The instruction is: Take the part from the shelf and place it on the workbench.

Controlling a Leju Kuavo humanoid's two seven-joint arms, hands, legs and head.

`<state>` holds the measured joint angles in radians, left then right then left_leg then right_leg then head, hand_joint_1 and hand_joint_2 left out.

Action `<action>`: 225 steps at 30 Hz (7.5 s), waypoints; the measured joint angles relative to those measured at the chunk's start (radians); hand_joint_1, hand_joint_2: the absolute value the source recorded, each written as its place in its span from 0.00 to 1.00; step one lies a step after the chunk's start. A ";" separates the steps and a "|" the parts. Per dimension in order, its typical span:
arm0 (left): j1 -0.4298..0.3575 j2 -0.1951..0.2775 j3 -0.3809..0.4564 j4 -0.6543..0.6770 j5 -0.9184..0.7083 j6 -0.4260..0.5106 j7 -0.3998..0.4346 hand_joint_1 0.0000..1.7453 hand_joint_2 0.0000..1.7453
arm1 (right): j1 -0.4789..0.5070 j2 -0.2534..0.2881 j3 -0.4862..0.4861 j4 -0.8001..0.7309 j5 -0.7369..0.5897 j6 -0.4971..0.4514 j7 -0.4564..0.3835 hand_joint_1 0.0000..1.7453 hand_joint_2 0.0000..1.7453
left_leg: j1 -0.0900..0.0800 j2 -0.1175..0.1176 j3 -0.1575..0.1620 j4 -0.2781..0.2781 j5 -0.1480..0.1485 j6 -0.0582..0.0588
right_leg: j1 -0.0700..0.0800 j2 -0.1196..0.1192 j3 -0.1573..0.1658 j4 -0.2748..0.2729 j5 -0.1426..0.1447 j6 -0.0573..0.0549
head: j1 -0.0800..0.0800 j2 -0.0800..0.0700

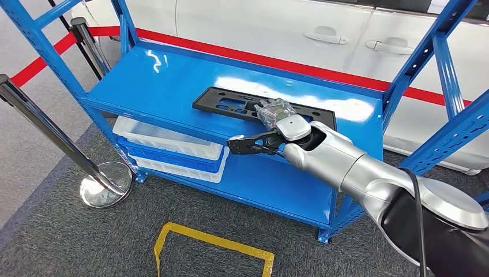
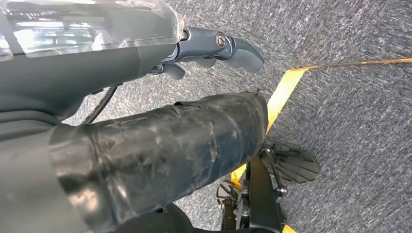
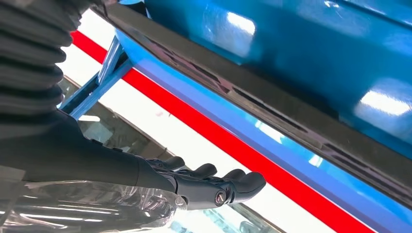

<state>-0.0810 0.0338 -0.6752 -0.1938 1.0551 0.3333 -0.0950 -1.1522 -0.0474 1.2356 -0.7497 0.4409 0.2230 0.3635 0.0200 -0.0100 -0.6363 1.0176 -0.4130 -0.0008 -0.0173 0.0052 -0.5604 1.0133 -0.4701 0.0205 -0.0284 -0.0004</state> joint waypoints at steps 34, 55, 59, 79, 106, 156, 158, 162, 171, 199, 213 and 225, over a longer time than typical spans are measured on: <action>0.000 0.000 -0.003 0.000 -0.007 0.000 0.008 0.00 0.00 | 0.019 0.000 0.000 0.030 0.012 -0.007 -0.009 0.00 1.00 | 0.000 0.001 0.000 0.000 0.000 0.000 | 0.000 0.000 0.000 0.000 -0.001 -0.001 | 0.000 0.000; -0.002 0.001 -0.016 0.000 -0.016 0.000 0.012 0.00 0.00 | 0.019 -0.006 -0.001 0.029 0.027 -0.017 0.006 0.00 1.00 | 0.000 0.006 0.023 -0.016 -0.008 0.033 | -0.010 -0.002 -0.153 0.278 -0.103 0.020 | 0.006 0.000; 0.000 0.001 -0.016 0.000 -0.016 0.000 0.014 0.00 0.00 | 0.019 -0.009 -0.001 0.029 0.028 -0.017 0.006 0.00 1.00 | 0.003 0.002 0.030 -0.005 -0.023 0.016 | -0.009 -0.002 -0.080 0.077 0.028 0.010 | 0.006 0.000; -0.002 0.001 -0.021 0.000 -0.010 0.007 0.013 0.00 0.00 | 0.021 -0.011 -0.002 0.027 0.034 -0.009 -0.001 0.00 1.00 | 0.001 0.002 -0.004 0.004 -0.003 -0.013 | 0.013 0.005 -0.029 0.023 0.007 -0.041 | 0.003 0.000; -0.002 0.001 -0.021 0.000 -0.019 0.004 0.014 0.00 0.00 | 0.036 -0.014 -0.002 0.043 0.043 -0.006 0.003 0.00 1.00 | -0.007 0.001 0.004 0.000 -0.006 0.001 | 0.010 0.005 -0.017 0.004 0.011 -0.014 | 0.003 0.000; -0.004 0.003 -0.039 0.003 -0.036 -0.007 -0.005 0.00 0.00 | 0.079 -0.050 -0.016 0.073 0.038 0.000 0.005 1.00 1.00 | 0.027 0.006 0.045 -0.021 -0.029 -0.041 | -0.017 0.004 -0.046 0.004 0.037 0.012 | 0.010 0.000; -0.004 0.003 -0.039 0.003 -0.037 -0.008 -0.002 0.00 0.00 | 0.082 -0.050 -0.016 0.073 0.044 -0.003 0.006 1.00 1.00 | 0.027 0.006 0.045 -0.021 -0.029 -0.041 | -0.017 0.004 -0.046 0.004 0.037 0.013 | 0.010 0.000; -0.004 0.003 -0.039 0.004 -0.035 -0.008 0.002 0.00 0.00 | 0.085 -0.050 -0.016 0.073 0.052 -0.010 0.006 1.00 1.00 | 0.027 0.006 0.045 -0.021 -0.029 -0.041 | -0.017 0.004 -0.046 0.004 0.037 0.013 | 0.009 0.000; -0.004 0.003 -0.039 0.004 -0.030 -0.009 0.002 0.00 0.00 | 0.100 -0.050 -0.016 0.072 0.075 -0.028 -0.023 1.00 1.00 | 0.027 0.006 0.046 -0.021 -0.029 -0.041 | -0.017 0.004 -0.046 0.004 0.037 0.013 | 0.009 0.000; -0.010 0.027 -0.039 0.005 -0.049 0.081 0.139 0.00 1.00 | 0.311 -0.004 -0.151 -0.381 0.720 -0.188 -0.167 1.00 1.00 | 0.028 0.005 0.046 -0.021 -0.029 -0.040 | -0.016 0.003 -0.046 0.005 0.036 0.013 | 0.009 0.000; -0.002 0.016 -0.040 0.005 -0.015 -0.024 -0.074 0.00 1.00 | 0.160 -0.038 -0.176 -0.701 0.513 0.005 -0.052 1.00 1.00 | 0.027 0.006 0.045 -0.021 -0.029 -0.040 | -0.016 0.004 -0.047 0.005 0.036 0.013 | 0.010 0.000; -0.002 0.009 -0.040 0.005 -0.001 -0.028 -0.067 0.00 1.00 | 0.110 -0.059 -0.176 -0.813 0.484 -0.006 -0.047 1.00 1.00 | 0.027 0.006 0.045 -0.021 -0.029 -0.040 | -0.016 0.004 -0.047 0.005 0.036 0.013 | 0.009 0.000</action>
<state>-0.0825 0.0428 -0.7153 -0.1888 1.0542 0.3054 -0.1616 -1.0427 -0.1062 1.0597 -1.5627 0.9250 0.2170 0.3168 0.0474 -0.0041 -0.5915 0.9965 -0.4424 -0.0406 -0.0335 0.0092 -0.6078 1.0180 -0.4339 0.0331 -0.0190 -0.0004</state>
